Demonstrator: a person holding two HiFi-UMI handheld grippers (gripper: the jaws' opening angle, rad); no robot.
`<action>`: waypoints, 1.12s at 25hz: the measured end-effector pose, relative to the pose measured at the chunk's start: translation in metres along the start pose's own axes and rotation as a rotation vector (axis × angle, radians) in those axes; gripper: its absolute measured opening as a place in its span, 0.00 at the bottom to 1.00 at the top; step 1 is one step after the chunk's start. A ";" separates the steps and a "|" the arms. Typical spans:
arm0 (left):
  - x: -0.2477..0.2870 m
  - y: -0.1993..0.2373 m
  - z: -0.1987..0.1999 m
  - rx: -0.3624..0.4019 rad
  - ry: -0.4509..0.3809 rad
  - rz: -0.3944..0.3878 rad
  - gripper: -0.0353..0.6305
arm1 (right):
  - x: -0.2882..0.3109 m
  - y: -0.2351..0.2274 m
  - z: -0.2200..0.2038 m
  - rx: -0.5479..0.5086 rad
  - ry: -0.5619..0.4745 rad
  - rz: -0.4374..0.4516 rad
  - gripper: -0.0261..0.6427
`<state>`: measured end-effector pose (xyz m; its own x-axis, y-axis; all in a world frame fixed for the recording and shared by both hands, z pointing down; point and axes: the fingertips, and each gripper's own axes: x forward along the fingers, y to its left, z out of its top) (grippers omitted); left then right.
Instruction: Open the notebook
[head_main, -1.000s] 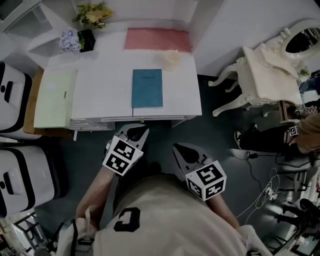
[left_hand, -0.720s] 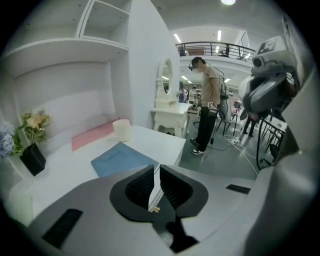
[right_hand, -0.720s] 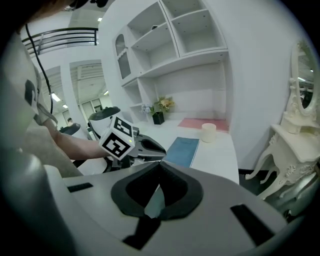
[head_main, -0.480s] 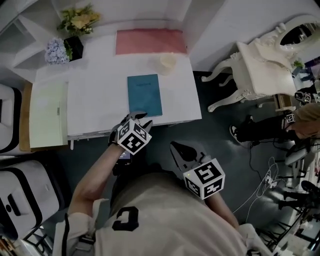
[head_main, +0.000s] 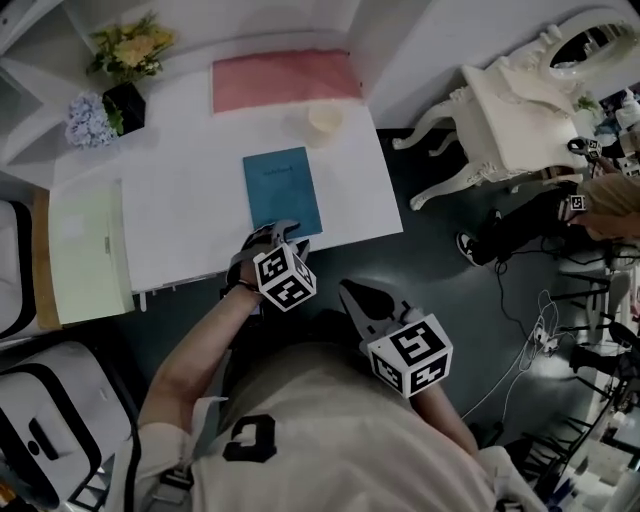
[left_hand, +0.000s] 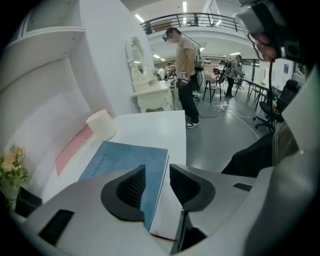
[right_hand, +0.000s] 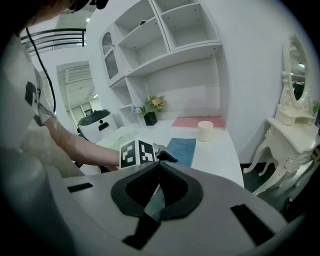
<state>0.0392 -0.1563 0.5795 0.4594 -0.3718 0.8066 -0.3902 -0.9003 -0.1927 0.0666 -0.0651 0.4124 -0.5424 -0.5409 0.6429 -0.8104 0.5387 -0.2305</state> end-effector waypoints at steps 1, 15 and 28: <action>0.003 -0.001 0.001 0.013 0.006 0.003 0.28 | 0.000 -0.001 -0.001 0.006 0.001 -0.001 0.07; 0.036 -0.005 0.016 0.035 0.135 0.077 0.28 | -0.012 -0.054 -0.004 0.005 0.015 0.133 0.07; 0.041 -0.005 0.013 0.029 0.204 0.103 0.28 | -0.007 -0.077 0.002 -0.004 0.037 0.255 0.07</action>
<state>0.0704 -0.1700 0.6059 0.2462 -0.4115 0.8775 -0.4020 -0.8672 -0.2939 0.1327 -0.1040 0.4247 -0.7208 -0.3629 0.5906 -0.6472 0.6575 -0.3858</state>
